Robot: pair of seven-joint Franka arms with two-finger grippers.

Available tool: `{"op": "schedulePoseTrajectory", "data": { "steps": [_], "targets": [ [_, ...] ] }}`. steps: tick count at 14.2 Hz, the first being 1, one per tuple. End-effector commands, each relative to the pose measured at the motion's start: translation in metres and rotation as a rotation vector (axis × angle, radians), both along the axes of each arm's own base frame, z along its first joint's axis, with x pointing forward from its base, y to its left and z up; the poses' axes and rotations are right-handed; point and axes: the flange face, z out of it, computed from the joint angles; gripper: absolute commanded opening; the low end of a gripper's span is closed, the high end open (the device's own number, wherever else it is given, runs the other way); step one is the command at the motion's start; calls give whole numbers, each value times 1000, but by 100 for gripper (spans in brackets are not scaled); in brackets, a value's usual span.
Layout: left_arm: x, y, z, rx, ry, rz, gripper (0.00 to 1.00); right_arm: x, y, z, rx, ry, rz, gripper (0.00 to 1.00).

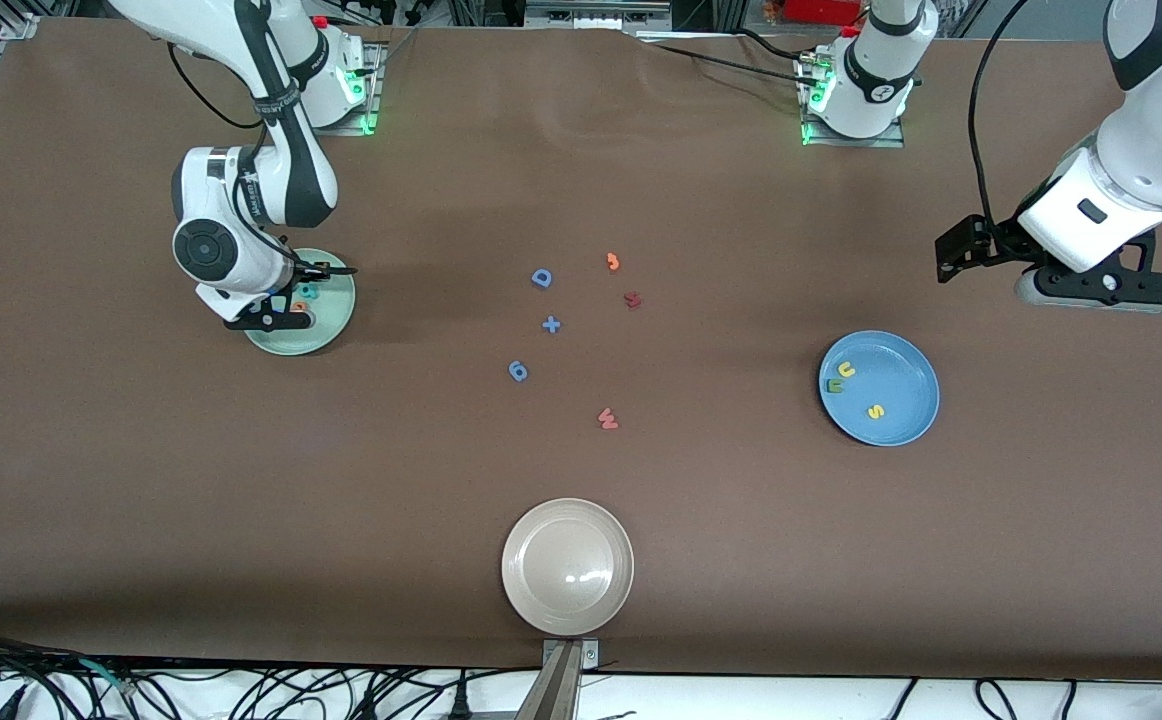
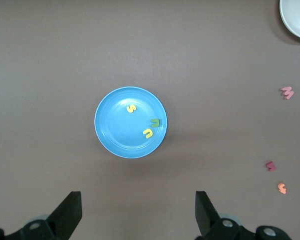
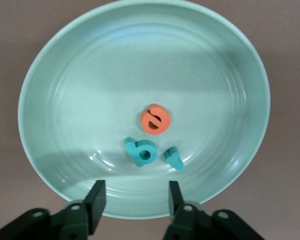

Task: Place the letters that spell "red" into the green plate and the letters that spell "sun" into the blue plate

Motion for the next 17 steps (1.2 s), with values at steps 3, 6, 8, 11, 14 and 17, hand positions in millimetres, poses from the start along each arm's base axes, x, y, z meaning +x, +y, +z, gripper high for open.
{"op": "schedulePoseTrajectory", "data": {
  "steps": [3, 6, 8, 11, 14, 17],
  "targets": [
    [3, -1, 6, -2, 6, 4, 100, 13, 4, 37, 53, -22, 6, 99],
    [3, -1, 6, -2, 6, 4, 100, 44, 2, 97, 65, 38, -23, 99],
    [3, -2, 6, -2, 6, 3, 100, 63, 6, 148, 66, 80, -28, 99],
    [3, -2, 6, -2, 6, 3, 100, 81, 2, 219, 68, 98, -42, 99],
    [3, -3, 6, -2, 6, 1, 100, 91, 6, 287, 72, 60, -36, 99],
    [3, -3, 6, -2, 6, 1, 100, 93, -8, 330, 79, 21, -59, 99]
  ]
}}
